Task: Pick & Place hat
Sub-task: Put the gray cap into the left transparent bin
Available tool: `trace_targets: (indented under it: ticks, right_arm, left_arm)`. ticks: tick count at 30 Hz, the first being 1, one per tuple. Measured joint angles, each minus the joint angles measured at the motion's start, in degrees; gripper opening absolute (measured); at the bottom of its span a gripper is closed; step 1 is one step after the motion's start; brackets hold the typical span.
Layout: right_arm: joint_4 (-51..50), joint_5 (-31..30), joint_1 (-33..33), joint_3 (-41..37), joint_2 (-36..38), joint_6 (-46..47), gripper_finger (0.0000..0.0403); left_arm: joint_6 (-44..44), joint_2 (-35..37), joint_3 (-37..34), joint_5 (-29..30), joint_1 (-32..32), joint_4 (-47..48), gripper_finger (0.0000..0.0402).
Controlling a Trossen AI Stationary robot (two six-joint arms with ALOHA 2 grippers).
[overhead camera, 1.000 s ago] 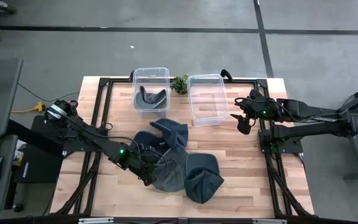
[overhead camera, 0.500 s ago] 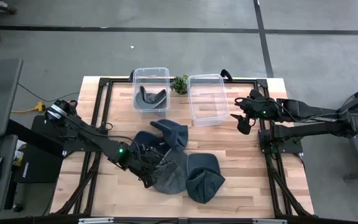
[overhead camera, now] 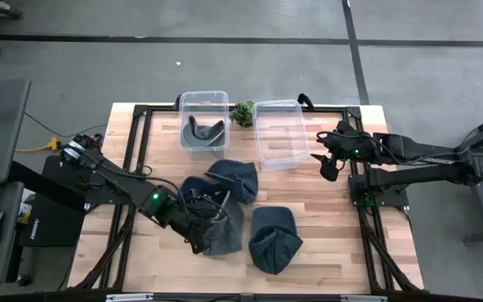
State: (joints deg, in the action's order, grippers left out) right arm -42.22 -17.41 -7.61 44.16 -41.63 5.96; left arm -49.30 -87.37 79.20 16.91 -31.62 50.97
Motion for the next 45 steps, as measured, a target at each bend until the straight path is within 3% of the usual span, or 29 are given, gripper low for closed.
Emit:
trace_targets:
  ticks: [6,12,20,33,45]
  right_arm:
    - [1.0,3.2,0.1,0.0,0.0,-3.1,0.0249]
    - [7.9,14.5,1.8,-0.1,0.0,-16.1,0.0249]
    - [17.9,21.5,5.2,-0.1,-4.6,-30.1,0.0249]
    - [33.8,25.5,6.9,-0.1,-22.4,-30.6,0.0249]
    - [47.9,36.1,6.3,0.0,-27.9,-28.6,0.0249]
  left_arm:
    - [3.4,0.0,4.1,1.9,0.0,2.4,0.0003]
    - [7.4,0.0,6.1,2.2,0.1,3.7,0.0003]
    - [9.1,0.0,6.3,4.1,0.1,3.6,0.0003]
    - [13.3,0.0,10.4,6.2,0.2,7.0,0.0003]
    - [18.3,0.0,13.7,6.7,0.2,7.9,0.0003]
